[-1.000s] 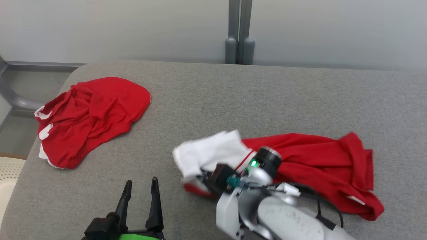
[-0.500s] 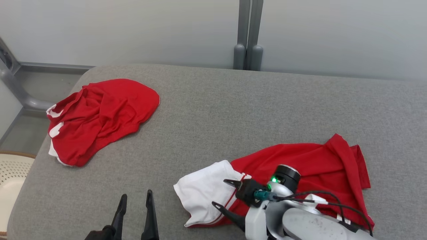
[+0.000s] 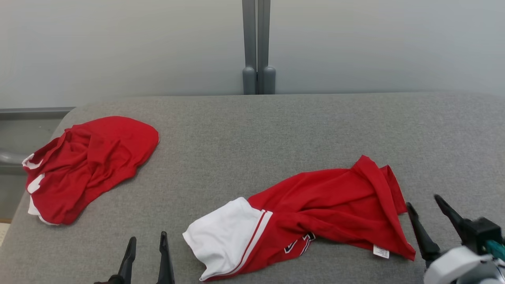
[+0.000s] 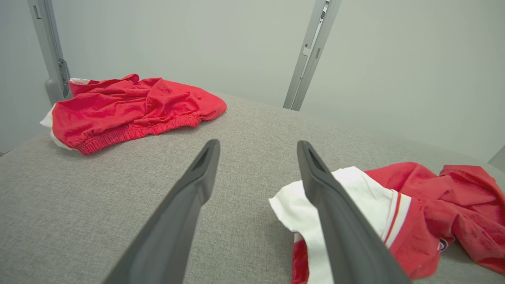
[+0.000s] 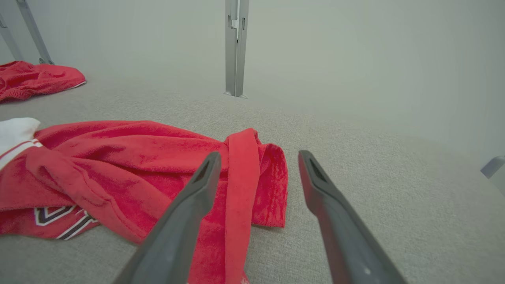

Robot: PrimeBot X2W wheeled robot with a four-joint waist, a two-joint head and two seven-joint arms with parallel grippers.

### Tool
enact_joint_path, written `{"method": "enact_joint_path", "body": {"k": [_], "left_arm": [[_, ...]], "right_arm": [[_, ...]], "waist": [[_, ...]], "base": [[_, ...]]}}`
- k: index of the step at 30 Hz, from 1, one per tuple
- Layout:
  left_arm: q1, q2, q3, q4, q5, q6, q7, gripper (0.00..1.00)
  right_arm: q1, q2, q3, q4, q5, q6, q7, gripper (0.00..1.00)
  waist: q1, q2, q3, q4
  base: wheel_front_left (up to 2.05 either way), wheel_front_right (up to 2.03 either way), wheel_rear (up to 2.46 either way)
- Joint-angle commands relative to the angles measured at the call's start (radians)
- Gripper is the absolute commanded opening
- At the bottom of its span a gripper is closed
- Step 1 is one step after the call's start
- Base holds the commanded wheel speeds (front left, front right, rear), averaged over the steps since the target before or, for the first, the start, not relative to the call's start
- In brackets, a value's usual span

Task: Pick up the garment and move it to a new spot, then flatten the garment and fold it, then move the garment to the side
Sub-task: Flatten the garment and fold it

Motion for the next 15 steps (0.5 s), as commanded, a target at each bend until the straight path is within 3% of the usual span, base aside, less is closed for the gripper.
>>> {"method": "enact_joint_path", "body": {"k": [1,8,15], "left_arm": [[0.014,0.003,0.009,0.003,0.014,-0.008,0.000,1.00],[0.031,0.003,0.059,0.035,0.051,-0.042,-0.001,1.00],[0.048,0.003,0.095,0.045,0.053,-0.049,-0.001,1.00]], "right_arm": [[0.049,0.030,-0.058,0.005,-0.024,0.000,-0.008,1.00],[0.223,0.169,-0.254,0.001,-0.070,0.000,-0.011,1.00],[0.268,0.243,-0.295,-0.005,-0.115,0.000,-0.012,1.00]], "waist": [[0.0000,-0.0001,-0.011,-0.018],[0.0000,-0.0001,-0.026,-0.036],[0.0000,-0.0001,-0.030,-0.050]], "base": [[0.00,0.00,0.00],[0.00,0.00,0.00],[0.00,0.00,0.00]]}}
